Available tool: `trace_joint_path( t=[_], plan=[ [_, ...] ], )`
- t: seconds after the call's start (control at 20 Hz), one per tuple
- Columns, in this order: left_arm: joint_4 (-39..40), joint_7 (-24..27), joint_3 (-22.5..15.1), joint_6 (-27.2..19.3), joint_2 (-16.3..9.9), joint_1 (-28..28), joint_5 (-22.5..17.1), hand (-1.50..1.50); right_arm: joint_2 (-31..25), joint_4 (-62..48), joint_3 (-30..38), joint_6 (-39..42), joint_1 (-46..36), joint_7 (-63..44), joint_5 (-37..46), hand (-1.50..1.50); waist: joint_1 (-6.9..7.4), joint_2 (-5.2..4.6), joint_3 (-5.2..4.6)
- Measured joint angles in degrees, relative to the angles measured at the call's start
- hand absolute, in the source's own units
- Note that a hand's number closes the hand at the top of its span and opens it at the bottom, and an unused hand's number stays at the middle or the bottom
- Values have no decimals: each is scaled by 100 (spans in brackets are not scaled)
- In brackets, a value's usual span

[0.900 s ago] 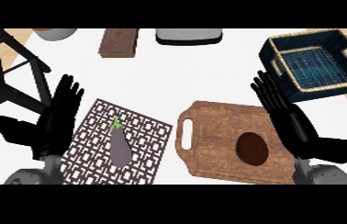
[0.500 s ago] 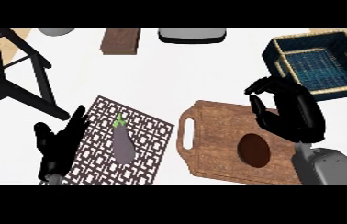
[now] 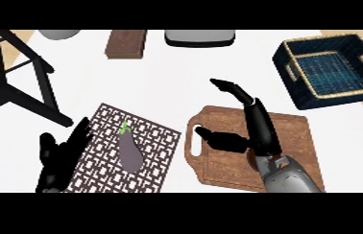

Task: Pick the cupcake from the cutting board and place it in the basket

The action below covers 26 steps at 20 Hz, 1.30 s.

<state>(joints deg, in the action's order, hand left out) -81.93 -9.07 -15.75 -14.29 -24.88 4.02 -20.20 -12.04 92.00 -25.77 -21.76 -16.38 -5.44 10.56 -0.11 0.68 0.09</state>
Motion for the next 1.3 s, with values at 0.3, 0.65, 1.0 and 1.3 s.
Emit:
trace_joint_path(
  t=[0.3,0.65,1.0,1.3],
  plan=[
    [-47,-43,109,26,-111,187,-60,0,-1294,242,67,376,-396,-1750,1347,-150,-197,85,-19],
    [-78,-46,154,-39,-90,300,-42,0,-2606,1473,266,2350,-1057,-3708,1196,-150,-302,110,-7],
    [-158,-30,171,14,-96,343,-40,0,-3446,2372,678,4135,-1372,-5051,-543,-150,-286,84,-5],
    [-86,43,252,146,-112,320,-67,0,-4275,2840,1085,4484,-1359,-5445,-1989,-150,-227,46,5]
  ],
)
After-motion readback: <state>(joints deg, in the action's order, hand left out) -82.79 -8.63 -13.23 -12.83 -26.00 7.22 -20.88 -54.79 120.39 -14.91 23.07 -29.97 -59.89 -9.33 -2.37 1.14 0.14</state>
